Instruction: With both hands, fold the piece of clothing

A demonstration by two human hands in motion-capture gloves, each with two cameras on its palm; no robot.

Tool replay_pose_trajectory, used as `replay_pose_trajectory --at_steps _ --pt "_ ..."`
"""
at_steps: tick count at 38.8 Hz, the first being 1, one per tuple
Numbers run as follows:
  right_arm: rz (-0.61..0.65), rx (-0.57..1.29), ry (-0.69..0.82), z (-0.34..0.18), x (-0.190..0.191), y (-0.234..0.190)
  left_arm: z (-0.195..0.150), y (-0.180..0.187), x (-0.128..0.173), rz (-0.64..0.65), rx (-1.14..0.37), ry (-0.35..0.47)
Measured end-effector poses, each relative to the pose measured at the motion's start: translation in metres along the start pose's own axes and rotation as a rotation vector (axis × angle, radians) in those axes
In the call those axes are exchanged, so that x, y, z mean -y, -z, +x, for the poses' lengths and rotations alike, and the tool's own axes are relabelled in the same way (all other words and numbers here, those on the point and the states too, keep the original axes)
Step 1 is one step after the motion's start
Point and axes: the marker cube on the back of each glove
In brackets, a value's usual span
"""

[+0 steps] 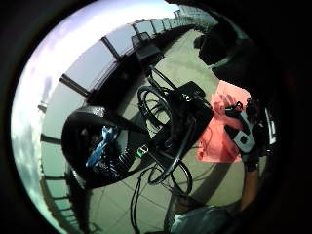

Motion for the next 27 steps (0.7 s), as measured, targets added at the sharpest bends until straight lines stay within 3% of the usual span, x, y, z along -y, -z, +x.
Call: replay_pose_trajectory --at_steps 4,9,12,16,18,22,27 --pt "-0.173 0.061 -0.028 -0.009 0.002 -0.021 -0.018 -0.012 0.004 -0.021 -0.008 0.026" --pt "-0.073 0.091 0.207 0.016 -0.010 0.026 -0.006 -0.004 0.001 -0.003 0.014 -0.009" --pt "-0.066 -0.052 0.242 0.045 -0.020 0.061 0.003 -0.002 0.002 -0.002 0.016 -0.025" --pt "0.276 -0.459 0.122 0.112 0.020 0.109 0.021 -0.005 0.006 -0.004 0.043 -0.046" --pt "0.430 -0.578 0.056 0.134 0.027 0.129 0.030 -0.008 0.007 -0.011 0.056 -0.053" --pt "0.640 -0.634 -0.012 0.158 0.014 0.165 0.053 -0.013 0.007 -0.007 0.068 -0.080" --pt "0.702 -0.580 -0.039 0.174 -0.015 0.187 0.076 -0.025 0.006 0.032 0.110 -0.141"
